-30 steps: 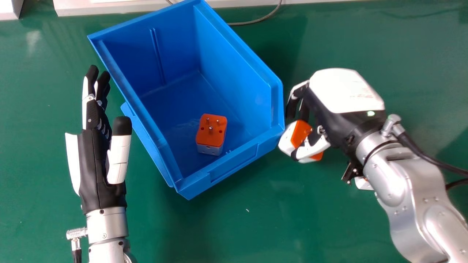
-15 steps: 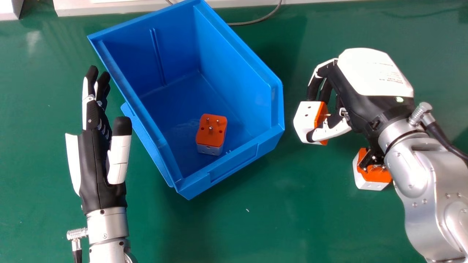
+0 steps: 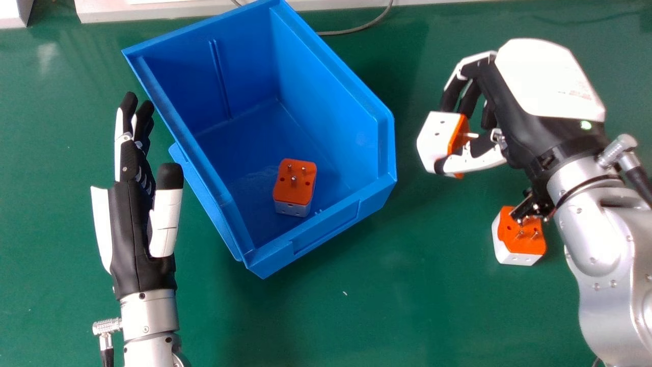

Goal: Pick all objects and put in blue box

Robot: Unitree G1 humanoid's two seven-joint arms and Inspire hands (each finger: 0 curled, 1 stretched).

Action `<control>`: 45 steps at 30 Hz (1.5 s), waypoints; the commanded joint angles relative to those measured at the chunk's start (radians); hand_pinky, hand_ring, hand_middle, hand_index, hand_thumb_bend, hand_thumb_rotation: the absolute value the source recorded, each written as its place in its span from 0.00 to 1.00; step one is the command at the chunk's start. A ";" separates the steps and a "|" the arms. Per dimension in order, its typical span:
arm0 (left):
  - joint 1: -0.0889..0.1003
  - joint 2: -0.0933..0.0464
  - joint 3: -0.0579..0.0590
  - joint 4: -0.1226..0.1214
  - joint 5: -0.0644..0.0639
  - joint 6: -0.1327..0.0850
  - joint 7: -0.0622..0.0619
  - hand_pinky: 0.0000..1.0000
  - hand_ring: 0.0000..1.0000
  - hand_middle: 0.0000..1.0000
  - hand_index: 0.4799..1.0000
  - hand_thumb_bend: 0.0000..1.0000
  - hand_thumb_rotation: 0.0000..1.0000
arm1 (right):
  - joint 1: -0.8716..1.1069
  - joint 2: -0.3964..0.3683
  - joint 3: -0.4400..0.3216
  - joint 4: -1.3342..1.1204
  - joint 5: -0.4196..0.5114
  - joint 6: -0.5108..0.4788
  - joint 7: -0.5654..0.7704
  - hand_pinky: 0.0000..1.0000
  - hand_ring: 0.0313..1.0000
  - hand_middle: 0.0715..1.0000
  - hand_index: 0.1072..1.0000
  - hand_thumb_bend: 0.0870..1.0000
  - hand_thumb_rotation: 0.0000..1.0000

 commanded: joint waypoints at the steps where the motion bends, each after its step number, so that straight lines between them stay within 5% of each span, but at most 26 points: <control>1: -0.010 0.000 -0.005 -0.005 0.006 -0.018 -0.004 0.99 0.95 0.93 0.90 0.96 0.93 | -0.023 0.001 -0.027 -0.063 0.008 -0.016 -0.013 0.30 0.35 0.44 0.44 0.47 0.00; 18: -0.011 -0.012 -0.011 -0.003 -0.004 -0.022 -0.012 0.99 0.95 0.93 0.91 0.95 0.92 | -0.134 0.104 -0.010 -0.093 0.009 -0.052 -0.070 0.28 0.34 0.42 0.47 0.46 0.00; 26: -0.009 -0.016 -0.012 -0.005 0.018 -0.023 0.004 1.00 0.95 0.94 0.91 0.96 0.92 | -0.244 0.157 0.063 -0.002 -0.018 -0.079 -0.089 0.26 0.33 0.41 0.47 0.46 0.00; 31: -0.011 -0.021 -0.012 -0.003 0.013 -0.030 0.003 1.00 0.95 0.94 0.91 0.96 0.93 | -0.311 0.204 0.122 0.082 0.002 -0.099 -0.077 0.26 0.33 0.42 0.48 0.46 0.00; 41: -0.014 -0.029 -0.012 -0.016 0.032 -0.021 0.028 0.99 0.95 0.93 0.90 0.97 0.93 | -0.389 0.219 0.229 0.298 -0.014 -0.219 -0.160 0.25 0.36 0.44 0.47 0.46 0.00; 45: -0.017 -0.034 -0.015 -0.022 0.025 -0.017 0.025 0.99 0.95 0.93 0.90 0.97 0.93 | -0.394 0.217 0.276 0.440 -0.014 -0.290 -0.208 0.24 0.36 0.44 0.46 0.46 0.00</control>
